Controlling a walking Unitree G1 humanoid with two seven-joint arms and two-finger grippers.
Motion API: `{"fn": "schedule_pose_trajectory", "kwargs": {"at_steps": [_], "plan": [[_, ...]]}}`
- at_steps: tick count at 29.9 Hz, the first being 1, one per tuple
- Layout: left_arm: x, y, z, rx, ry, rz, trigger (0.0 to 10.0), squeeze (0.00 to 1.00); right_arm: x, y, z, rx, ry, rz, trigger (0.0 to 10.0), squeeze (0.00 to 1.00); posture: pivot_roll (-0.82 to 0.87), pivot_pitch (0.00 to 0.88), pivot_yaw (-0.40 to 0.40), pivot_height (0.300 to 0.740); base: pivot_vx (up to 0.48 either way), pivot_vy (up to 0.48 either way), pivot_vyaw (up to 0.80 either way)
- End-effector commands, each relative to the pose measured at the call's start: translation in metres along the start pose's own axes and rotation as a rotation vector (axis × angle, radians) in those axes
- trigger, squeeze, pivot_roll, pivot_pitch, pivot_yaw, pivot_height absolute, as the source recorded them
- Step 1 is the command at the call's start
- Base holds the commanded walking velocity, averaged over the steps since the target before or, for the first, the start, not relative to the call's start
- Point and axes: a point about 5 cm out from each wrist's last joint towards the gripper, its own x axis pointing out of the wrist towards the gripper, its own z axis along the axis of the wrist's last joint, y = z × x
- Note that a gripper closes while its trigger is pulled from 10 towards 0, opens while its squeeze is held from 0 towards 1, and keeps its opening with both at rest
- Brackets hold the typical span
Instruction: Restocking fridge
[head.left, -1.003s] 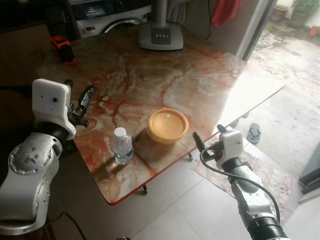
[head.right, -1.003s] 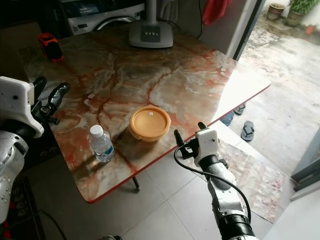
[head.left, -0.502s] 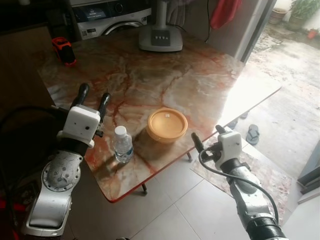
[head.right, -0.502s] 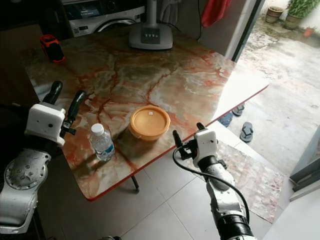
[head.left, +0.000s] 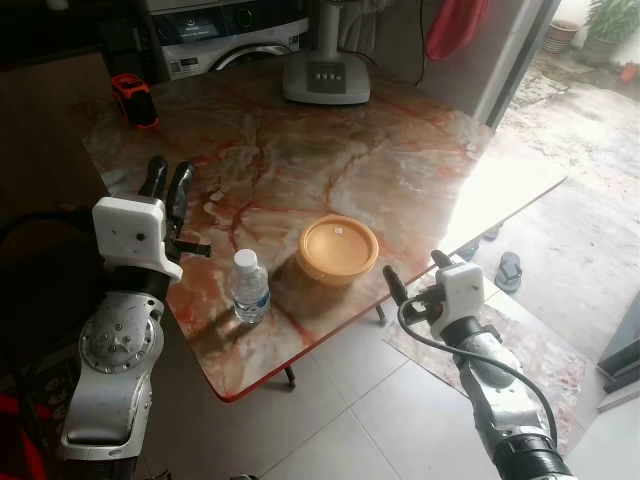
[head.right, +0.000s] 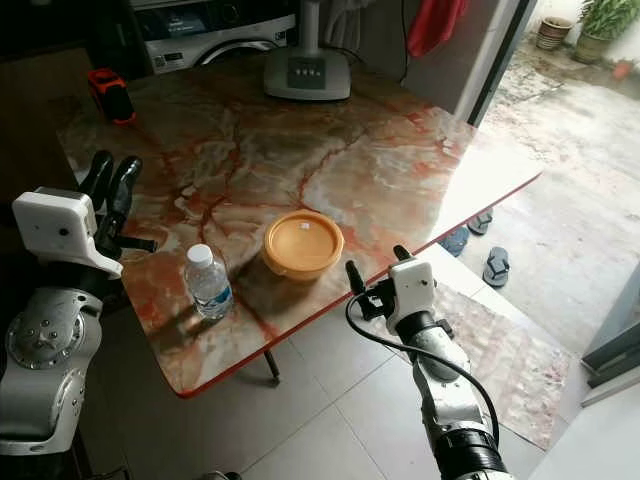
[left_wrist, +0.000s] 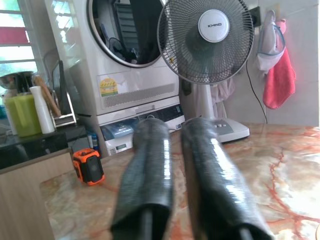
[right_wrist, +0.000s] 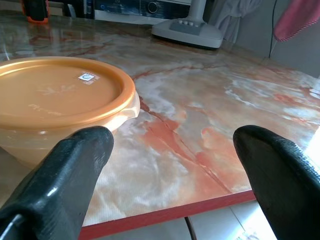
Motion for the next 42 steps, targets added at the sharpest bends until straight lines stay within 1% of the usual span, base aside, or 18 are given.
{"fn": "schedule_pose_trajectory", "kwargs": {"at_steps": [1, 4, 5, 6, 7, 8, 9, 10, 15, 16, 17, 18, 26, 38, 41, 42], "plan": [[0.001, -0.002, 0.002, -0.019, -0.009, -0.011, 0.0, 0.0, -0.001, -0.001, -0.001, -0.008, 0.003, 0.001, 10.0, 0.0, 0.08, 0.086, -0.069, 0.74, 0.0, 0.0, 0.0], [0.001, -0.007, -0.001, -0.042, 0.017, -0.043, 0.0, 0.0, -0.001, -0.002, -0.001, -0.008, 0.003, 0.0, 10.0, 0.0, 0.08, 0.086, -0.069, 0.74, 0.0, 0.0, 0.0], [0.002, -0.009, 0.0, -0.052, 0.018, -0.054, 2.2, 0.0, 0.0, -0.002, 0.0, -0.009, 0.003, 0.001, 10.0, 0.0, 0.08, 0.087, -0.071, 0.74, 0.0, 0.0, 0.0], [0.002, -0.009, 0.0, -0.052, 0.018, -0.054, 2.2, 0.0, 0.0, -0.002, 0.0, -0.009, 0.003, 0.001, 10.0, 0.0, 0.08, 0.087, -0.071, 0.74, 0.0, 0.0, 0.0], [0.003, -0.011, 0.002, -0.089, 0.018, -0.061, 8.9, 0.0, 0.0, -0.002, 0.0, -0.01, 0.003, 0.001, 10.0, 0.0, 0.08, 0.089, -0.071, 0.74, 0.0, 0.0, 0.0], [0.004, -0.012, 0.003, -0.124, 0.018, -0.072, 10.0, 0.0, 0.0, -0.002, 0.0, -0.011, 0.004, 0.0, 10.0, 0.0, 0.08, 0.089, -0.071, 0.74, 0.0, 0.0, 0.0], [0.004, -0.012, 0.003, -0.124, 0.018, -0.072, 10.0, 0.0, 0.0, -0.002, 0.0, -0.011, 0.004, 0.0, 10.0, 0.0, 0.08, 0.089, -0.071, 0.74, 0.0, 0.0, 0.0], [0.005, -0.013, 0.005, -0.168, 0.026, -0.091, 10.0, 0.0, 0.0, -0.003, 0.0, -0.011, 0.005, -0.001, 10.0, 0.0, 0.08, 0.09, -0.07, 0.74, 0.0, 0.0, 0.0], [0.004, -0.019, 0.007, -0.27, 0.047, -0.157, 10.0, 0.0, 0.0, -0.003, -0.001, -0.012, 0.007, 0.0, 10.0, 0.0, 0.08, 0.09, -0.071, 0.74, 0.0, 0.0, 0.0], [0.003, -0.019, 0.007, -0.291, 0.052, -0.166, 10.0, 0.19, 0.0, -0.002, -0.001, -0.011, 0.007, 0.001, 10.0, 0.0, 0.09, 0.092, -0.07, 0.74, 0.0, 0.0, 0.0], [0.003, -0.019, 0.007, -0.303, 0.056, -0.168, 10.0, 0.91, 0.0, -0.002, -0.001, -0.011, 0.007, 0.001, 10.0, 0.0, 0.09, 0.092, -0.07, 0.74, 0.0, 0.0, 0.0], [0.001, -0.02, 0.006, -0.331, 0.067, -0.186, 10.0, 1.0, 0.0, -0.002, -0.001, -0.011, 0.006, 0.002, 10.0, 0.0, 0.09, 0.092, -0.07, 0.74, 0.0, 0.0, 0.0], [0.0, -0.023, 0.011, -0.359, 0.079, -0.254, 10.0, 1.0, 0.0, -0.001, -0.001, -0.01, 0.005, 0.003, 10.0, 0.0, 0.09, 0.094, -0.069, 0.74, 0.0, 0.0, 0.0], [-0.004, -0.018, 0.009, -0.321, 0.113, -0.279, 10.0, 1.0, 0.0, -0.002, -0.001, -0.012, 0.008, 0.002, 10.0, 0.0, 0.09, 0.095, -0.072, 0.74, 0.0, 0.0, 0.0], [-0.005, -0.018, 0.009, -0.316, 0.157, -0.299, 10.0, 1.0, 0.0, -0.003, -0.002, -0.013, 0.012, 0.001, 10.0, 0.0, 0.09, 0.095, -0.072, 0.74, 0.0, 0.0, 0.0], [-0.006, -0.02, 0.011, -0.33, 0.166, -0.32, 10.0, 0.57, 0.0, -0.003, -0.001, -0.014, 0.012, 0.002, 10.0, 0.0, 0.09, 0.094, -0.072, 0.74, 0.0, 0.0, 0.0]]}}
